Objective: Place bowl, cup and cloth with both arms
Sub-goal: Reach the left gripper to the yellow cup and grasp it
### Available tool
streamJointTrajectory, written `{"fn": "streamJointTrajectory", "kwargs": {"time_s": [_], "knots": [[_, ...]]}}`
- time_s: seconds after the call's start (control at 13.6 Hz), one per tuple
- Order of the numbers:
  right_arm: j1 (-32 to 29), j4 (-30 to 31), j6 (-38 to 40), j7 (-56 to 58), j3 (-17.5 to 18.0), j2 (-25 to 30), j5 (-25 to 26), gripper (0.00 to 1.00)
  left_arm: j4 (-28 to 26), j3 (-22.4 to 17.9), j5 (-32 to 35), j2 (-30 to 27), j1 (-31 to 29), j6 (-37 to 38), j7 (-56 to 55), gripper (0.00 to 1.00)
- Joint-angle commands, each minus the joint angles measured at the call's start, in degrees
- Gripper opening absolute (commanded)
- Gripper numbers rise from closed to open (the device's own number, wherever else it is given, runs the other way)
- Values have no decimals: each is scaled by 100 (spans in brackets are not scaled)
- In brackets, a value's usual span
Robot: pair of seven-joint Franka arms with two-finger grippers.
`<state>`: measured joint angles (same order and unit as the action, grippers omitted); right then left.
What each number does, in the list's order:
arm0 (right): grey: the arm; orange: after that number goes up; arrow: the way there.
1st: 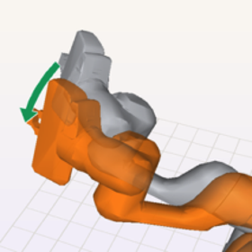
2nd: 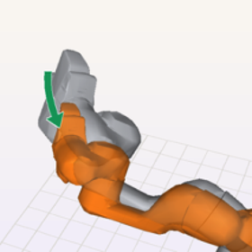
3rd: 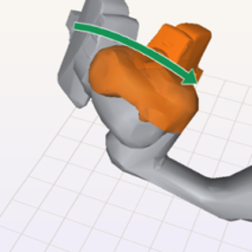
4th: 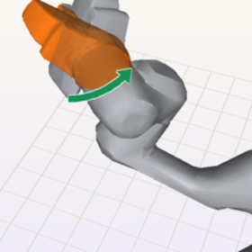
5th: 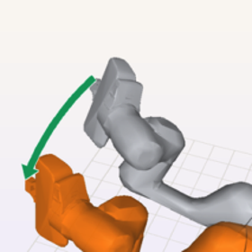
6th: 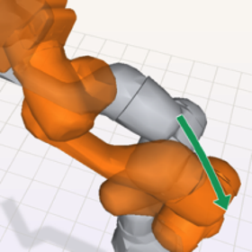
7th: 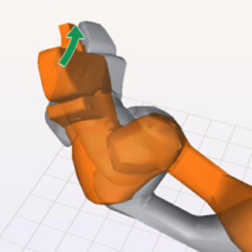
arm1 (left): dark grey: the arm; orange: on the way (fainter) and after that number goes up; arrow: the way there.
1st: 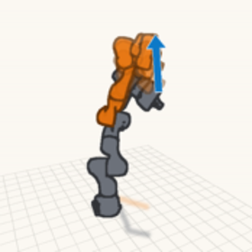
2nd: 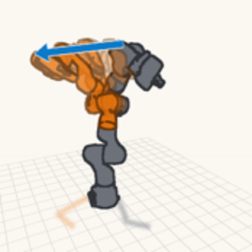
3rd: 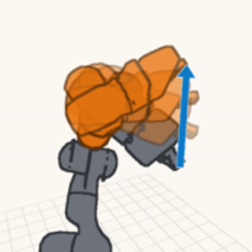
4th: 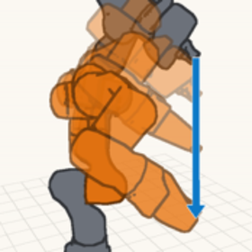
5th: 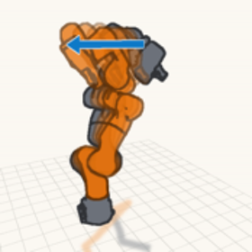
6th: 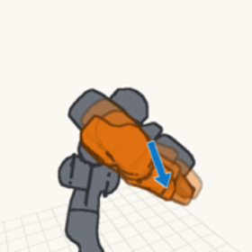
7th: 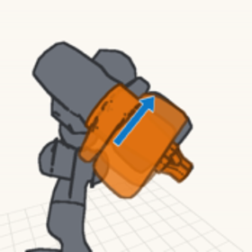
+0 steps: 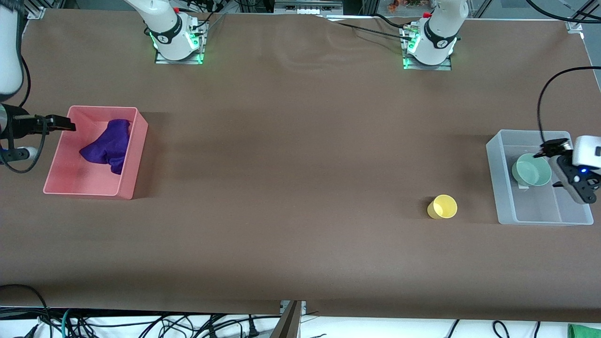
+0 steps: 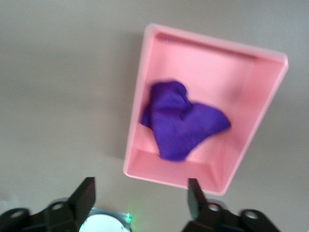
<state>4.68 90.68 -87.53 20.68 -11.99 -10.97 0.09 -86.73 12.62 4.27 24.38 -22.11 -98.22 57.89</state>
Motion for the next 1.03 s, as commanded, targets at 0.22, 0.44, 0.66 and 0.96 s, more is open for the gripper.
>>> {"fn": "streamJointTrajectory", "kwargs": {"time_s": [0.22,0.44,0.66,0.96], "knots": [[-2,-76,87,-1356,1031,508,26,100,51,4,-847,980,593,-495,-3138,100],[-11,-453,-10,-1365,1119,517,35,100,69,4,-884,1410,822,-1136,-4362,100],[-11,-402,52,-1391,1137,692,44,100,122,4,-902,1728,963,-1760,-5312,95],[-20,-428,43,-1435,1128,614,44,100,113,4,-919,1974,963,-2008,-5367,0]]}}
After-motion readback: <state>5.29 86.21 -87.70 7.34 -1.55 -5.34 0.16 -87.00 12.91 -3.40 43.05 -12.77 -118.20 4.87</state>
